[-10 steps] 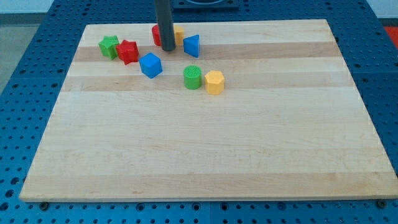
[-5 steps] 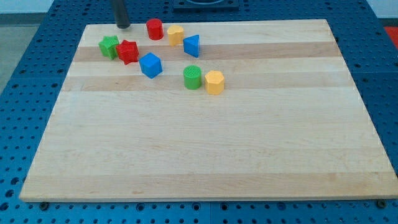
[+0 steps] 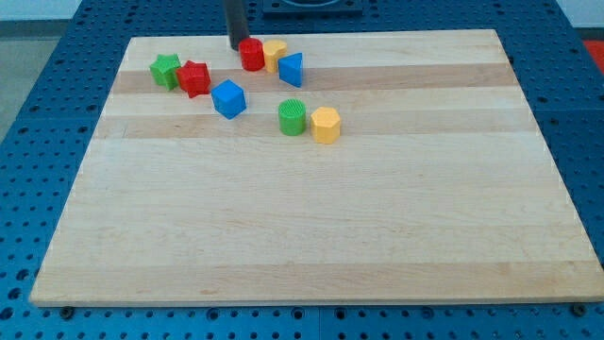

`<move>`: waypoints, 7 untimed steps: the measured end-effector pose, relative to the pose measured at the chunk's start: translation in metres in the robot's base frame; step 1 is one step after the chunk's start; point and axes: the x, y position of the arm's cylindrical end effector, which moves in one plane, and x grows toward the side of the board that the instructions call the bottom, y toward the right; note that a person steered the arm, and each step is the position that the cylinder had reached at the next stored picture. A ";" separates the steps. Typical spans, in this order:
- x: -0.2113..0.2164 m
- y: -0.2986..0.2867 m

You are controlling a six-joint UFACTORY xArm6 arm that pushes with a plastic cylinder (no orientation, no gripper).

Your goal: Push the blue triangle with a yellow heart above the green circle and yellow hexagon

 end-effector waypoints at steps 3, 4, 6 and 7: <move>0.039 0.024; 0.060 0.033; 0.102 0.046; 0.115 0.058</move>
